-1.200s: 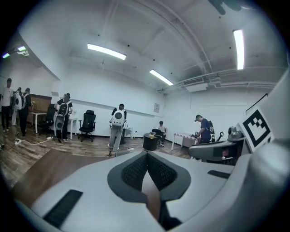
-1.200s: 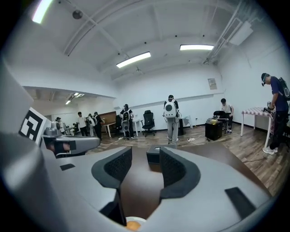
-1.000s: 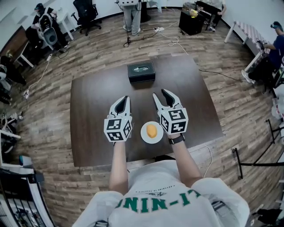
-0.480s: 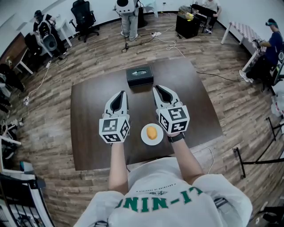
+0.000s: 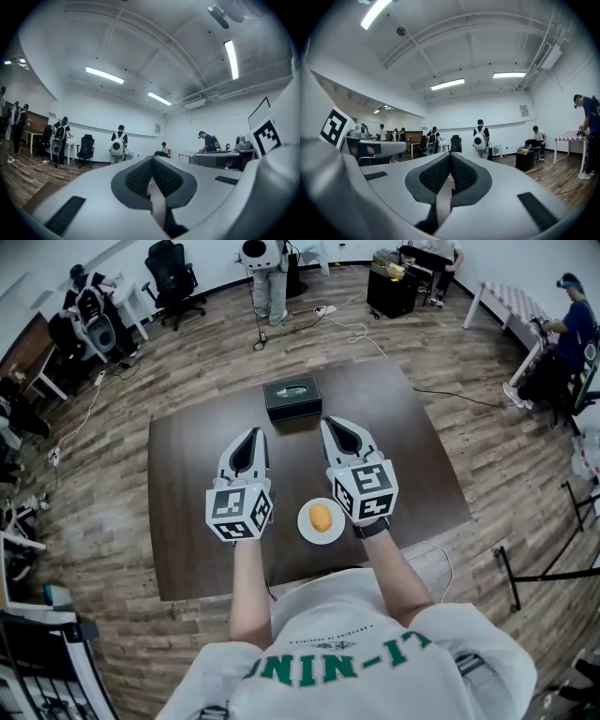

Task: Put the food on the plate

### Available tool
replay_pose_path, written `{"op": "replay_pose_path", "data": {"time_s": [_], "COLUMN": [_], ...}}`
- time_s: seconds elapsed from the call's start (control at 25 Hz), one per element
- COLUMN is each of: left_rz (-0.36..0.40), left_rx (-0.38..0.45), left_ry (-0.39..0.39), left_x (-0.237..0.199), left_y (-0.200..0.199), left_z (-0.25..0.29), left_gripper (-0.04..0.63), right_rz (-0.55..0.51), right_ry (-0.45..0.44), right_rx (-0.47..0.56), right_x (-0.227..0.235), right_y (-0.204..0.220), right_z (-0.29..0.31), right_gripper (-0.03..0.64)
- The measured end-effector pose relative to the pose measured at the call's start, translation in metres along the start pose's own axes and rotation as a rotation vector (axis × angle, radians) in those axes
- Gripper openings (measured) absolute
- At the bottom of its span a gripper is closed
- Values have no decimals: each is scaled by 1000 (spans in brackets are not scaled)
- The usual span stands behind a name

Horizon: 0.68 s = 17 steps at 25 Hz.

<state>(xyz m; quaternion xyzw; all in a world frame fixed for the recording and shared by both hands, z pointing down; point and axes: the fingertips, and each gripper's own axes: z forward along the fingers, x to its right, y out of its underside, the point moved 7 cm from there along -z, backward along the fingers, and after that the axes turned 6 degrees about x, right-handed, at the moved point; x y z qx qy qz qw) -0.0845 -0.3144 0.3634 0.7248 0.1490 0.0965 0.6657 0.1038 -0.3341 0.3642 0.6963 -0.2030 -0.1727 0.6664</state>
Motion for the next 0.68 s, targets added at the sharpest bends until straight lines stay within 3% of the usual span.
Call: {"op": "replay_pose_path", "data": {"time_s": [0.68], "left_rz": [-5], "left_rx": [-58], "left_ry": [17], "left_x": [6], "left_y": [16], "left_z": [6], "left_gripper": [13], "right_rz": [21], "right_ry": [-8], "right_rx": [-27], "right_x": [7], "right_y": [7], "right_z": [-9], "right_gripper": [17]}}
